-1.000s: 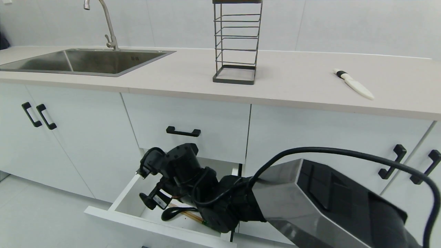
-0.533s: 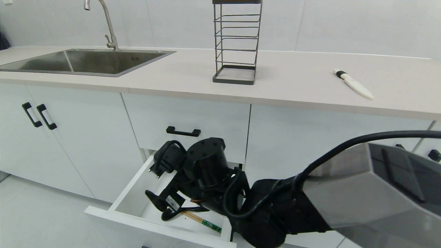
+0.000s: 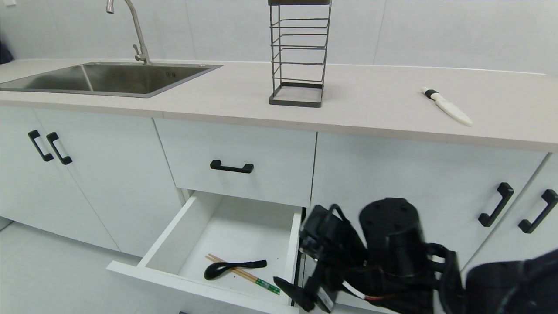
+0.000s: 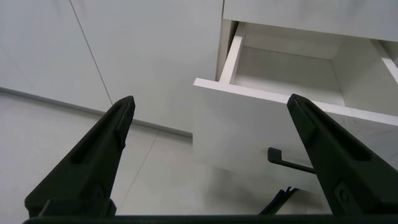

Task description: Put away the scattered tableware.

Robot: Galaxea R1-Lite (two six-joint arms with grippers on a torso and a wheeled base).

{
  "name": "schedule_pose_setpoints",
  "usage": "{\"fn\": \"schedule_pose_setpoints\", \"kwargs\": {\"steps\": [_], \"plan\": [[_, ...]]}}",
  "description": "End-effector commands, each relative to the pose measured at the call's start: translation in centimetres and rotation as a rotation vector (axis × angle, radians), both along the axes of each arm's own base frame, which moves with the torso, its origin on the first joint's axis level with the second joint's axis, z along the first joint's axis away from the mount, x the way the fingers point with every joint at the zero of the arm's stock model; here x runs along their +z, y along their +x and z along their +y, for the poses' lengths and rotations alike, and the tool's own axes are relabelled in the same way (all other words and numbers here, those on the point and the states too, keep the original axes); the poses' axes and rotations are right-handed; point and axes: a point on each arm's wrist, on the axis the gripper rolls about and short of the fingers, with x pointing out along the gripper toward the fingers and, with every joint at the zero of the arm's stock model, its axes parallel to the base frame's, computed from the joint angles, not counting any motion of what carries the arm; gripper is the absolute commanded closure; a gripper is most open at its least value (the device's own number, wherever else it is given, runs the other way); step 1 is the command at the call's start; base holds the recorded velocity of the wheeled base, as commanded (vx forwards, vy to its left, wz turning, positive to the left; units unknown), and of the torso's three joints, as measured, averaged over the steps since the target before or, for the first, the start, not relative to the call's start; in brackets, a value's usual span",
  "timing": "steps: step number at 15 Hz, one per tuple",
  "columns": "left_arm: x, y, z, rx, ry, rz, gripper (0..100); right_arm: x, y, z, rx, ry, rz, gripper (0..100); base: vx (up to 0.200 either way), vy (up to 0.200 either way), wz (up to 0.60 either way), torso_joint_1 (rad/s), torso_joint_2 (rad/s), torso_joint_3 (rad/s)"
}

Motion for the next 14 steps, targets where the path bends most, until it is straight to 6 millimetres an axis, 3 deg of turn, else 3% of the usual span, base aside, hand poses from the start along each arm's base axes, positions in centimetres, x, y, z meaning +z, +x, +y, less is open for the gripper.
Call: {"fn": "schedule_pose_setpoints", "kwargs": {"steps": [1,5,7,9,10,14], "plan": [[0.0,0.0,0.0,0.001,-0.001,0.001,0,1.9,-3.7,-7.2,-0.06,0.028,-0.022,0,0.0,0.0,0.0,0.0,0.0,0.0],[0.0,0.0,0.0,0.001,-0.001,0.001,0,5.1,-6.8,-15.2,-0.214,0.15,-0.138,0,0.0,0.0,0.0,0.0,0.0,0.0],[0.0,0.0,0.0,0.001,-0.001,0.001,0,5.7,-8.7,-18.3,-0.32,0.204,-0.228,0,0.0,0.0,0.0,0.0,0.0,0.0],[0.0,0.0,0.0,0.001,-0.001,0.001,0,5.7,-10.6,-20.3,-0.407,0.244,-0.3,0,0.0,0.0,0.0,0.0,0.0,0.0],[0.0,0.0,0.0,0.001,-0.001,0.001,0,5.1,-12.7,-21.8,-0.473,0.272,-0.36,0,0.0,0.0,0.0,0.0,0.0,0.0],[0.0,0.0,0.0,0.001,-0.001,0.001,0,4.1,-16.4,-23.3,-0.576,0.297,-0.449,0,0.0,0.0,0.0,0.0,0.0,0.0]]}}
